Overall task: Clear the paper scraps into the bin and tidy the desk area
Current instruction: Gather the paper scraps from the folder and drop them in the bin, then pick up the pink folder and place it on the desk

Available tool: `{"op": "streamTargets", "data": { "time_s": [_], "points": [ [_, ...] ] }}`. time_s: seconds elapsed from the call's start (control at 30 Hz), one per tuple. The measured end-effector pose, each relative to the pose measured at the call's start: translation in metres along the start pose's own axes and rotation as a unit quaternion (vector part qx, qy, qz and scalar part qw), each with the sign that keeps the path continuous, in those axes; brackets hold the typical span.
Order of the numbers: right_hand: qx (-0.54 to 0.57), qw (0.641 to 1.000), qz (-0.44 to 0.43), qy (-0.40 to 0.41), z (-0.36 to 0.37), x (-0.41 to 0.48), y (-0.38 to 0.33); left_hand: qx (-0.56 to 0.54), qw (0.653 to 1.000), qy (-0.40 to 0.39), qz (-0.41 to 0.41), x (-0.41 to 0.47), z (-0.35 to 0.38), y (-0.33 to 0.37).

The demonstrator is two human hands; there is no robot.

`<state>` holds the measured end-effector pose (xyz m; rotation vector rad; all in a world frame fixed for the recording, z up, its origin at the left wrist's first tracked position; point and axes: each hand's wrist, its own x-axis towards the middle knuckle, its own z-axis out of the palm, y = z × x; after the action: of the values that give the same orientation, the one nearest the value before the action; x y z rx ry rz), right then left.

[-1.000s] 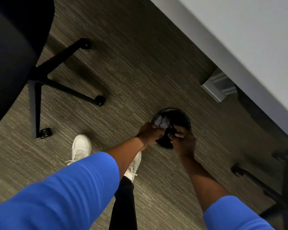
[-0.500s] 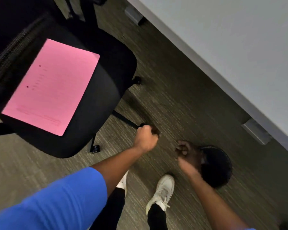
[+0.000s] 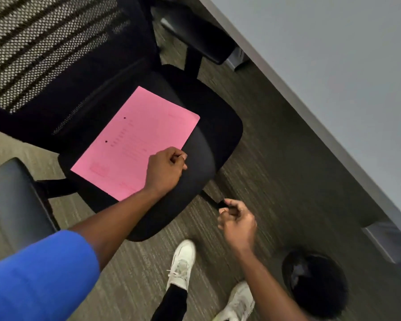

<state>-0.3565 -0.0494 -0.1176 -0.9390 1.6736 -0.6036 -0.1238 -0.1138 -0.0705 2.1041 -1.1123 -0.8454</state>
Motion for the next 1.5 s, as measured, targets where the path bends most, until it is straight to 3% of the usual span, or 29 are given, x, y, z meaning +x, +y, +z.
{"op": "streamTargets", "data": {
  "time_s": [0.17,0.3,0.4,0.53,0.7,0.87,1.2,1.5],
  "points": [
    [0.041,0.999,-0.006,-0.002,0.043,-0.006,-0.037,0.033,0.994,0.099,-0.039,0.030,-0.074,-0.028],
    [0.073,0.996,-0.020,-0.041,0.080,-0.010,-0.070,0.159,0.974,0.152,-0.044,0.054,-0.121,-0.055],
    [0.074,0.995,-0.022,-0.064,0.105,-0.012,-0.086,0.257,0.945,0.171,-0.112,0.067,-0.142,-0.075],
    [0.037,0.996,-0.009,-0.079,0.133,-0.013,-0.091,0.238,0.939,0.134,-0.208,0.073,-0.158,-0.093],
    [-0.034,0.996,-0.004,-0.081,0.152,-0.015,-0.087,0.229,0.952,0.078,-0.185,0.065,-0.166,-0.102],
    [-0.060,0.997,-0.002,-0.047,0.142,-0.017,-0.091,0.156,0.960,0.055,-0.228,0.051,-0.170,-0.090],
    [-0.057,0.998,-0.015,-0.038,0.051,-0.044,-0.111,0.054,0.969,-0.081,-0.228,-0.016,-0.179,-0.049],
    [-0.082,0.994,-0.060,-0.049,-0.043,-0.107,-0.152,-0.006,0.968,-0.086,-0.237,-0.105,-0.186,0.022]
  ]
}}
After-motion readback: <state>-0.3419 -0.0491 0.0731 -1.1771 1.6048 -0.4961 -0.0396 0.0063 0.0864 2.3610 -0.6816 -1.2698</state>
